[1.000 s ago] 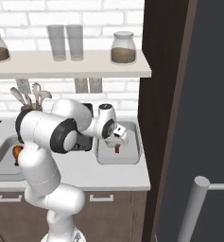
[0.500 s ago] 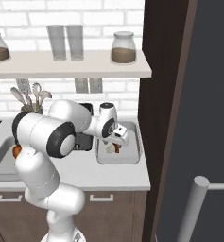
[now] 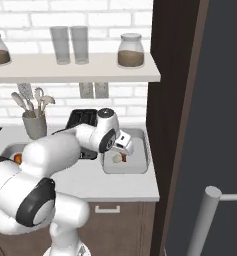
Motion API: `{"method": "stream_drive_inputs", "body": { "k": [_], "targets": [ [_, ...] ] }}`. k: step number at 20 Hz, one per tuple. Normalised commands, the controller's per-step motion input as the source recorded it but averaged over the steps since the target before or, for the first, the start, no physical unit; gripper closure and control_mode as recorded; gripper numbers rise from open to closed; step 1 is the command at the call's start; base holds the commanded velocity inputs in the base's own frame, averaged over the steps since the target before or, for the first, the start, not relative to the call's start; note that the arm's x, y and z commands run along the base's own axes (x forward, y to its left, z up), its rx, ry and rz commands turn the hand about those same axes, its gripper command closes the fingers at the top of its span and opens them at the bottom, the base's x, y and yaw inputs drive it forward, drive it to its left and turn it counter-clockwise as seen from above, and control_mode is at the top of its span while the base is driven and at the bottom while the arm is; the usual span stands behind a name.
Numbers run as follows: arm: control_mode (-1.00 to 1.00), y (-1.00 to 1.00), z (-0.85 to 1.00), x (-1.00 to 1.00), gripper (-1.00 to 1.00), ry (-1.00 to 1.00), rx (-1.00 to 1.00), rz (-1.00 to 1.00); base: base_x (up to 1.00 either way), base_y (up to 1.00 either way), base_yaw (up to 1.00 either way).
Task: Place one garlic and one chicken drumstick in each tupperware on the nearby counter, to pack two identical lunches.
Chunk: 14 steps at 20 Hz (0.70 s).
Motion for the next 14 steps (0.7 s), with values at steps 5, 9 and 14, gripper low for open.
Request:
{"method": "stream_drive_inputs", "body": {
  "k": [5, 9, 14],
  "targets": [
    [-1.00, 0.38, 0.86, -0.89, -1.00, -0.31, -0.02, 0.08, 0.00, 0.00, 0.00],
    [-1.00, 0.61, 0.89, -0.76, -1.00, -0.28, -0.11, 0.07, 0.00, 0.00, 0.00],
    [-1.00, 0.60, 0.73, -0.79, -1.00, -0.08, -0.08, 0.00, 0.00, 0.00, 0.00]
  ]
}}
